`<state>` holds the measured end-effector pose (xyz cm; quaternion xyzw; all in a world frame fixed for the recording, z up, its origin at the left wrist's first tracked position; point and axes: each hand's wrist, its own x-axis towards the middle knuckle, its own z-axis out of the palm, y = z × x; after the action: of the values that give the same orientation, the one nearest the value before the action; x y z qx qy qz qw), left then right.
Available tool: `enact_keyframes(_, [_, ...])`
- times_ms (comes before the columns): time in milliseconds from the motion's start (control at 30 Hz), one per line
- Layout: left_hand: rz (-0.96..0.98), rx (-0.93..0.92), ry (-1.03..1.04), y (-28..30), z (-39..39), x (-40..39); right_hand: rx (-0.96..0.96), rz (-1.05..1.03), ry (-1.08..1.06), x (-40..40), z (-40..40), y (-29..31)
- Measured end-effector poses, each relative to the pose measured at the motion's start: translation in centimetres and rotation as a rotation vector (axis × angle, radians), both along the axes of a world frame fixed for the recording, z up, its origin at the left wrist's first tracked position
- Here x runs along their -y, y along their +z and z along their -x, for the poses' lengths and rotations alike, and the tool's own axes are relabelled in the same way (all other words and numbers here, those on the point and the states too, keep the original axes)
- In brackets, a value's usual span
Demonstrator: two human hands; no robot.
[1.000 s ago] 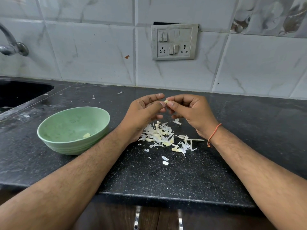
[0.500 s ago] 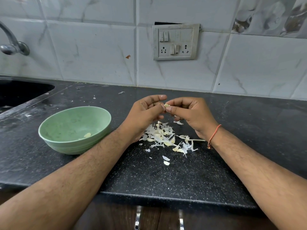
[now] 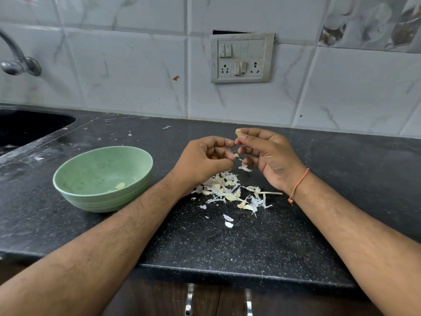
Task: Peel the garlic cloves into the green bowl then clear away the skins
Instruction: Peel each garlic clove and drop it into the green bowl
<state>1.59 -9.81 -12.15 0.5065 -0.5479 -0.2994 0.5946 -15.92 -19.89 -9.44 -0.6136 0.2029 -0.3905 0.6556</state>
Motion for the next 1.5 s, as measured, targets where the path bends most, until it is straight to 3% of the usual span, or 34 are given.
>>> enact_keyframes(233, [0.012,-0.024,0.155,0.4,0.2,0.0,-0.072,0.111,-0.023,0.1,0.1,-0.2])
enact_keyframes(600, [0.107,0.043,0.199,0.5,0.1,-0.4,-0.104,0.21,-0.039,0.0,0.2,0.0])
enact_keyframes(1067, [0.2,0.429,0.306,0.6,0.0,-1.0,-0.225,0.375,-0.103,0.2,0.5,0.4])
enact_keyframes(1500, [0.204,0.458,0.294,1.0,0.2,-1.6,-0.284,0.379,-0.073,0.3,0.9,0.7])
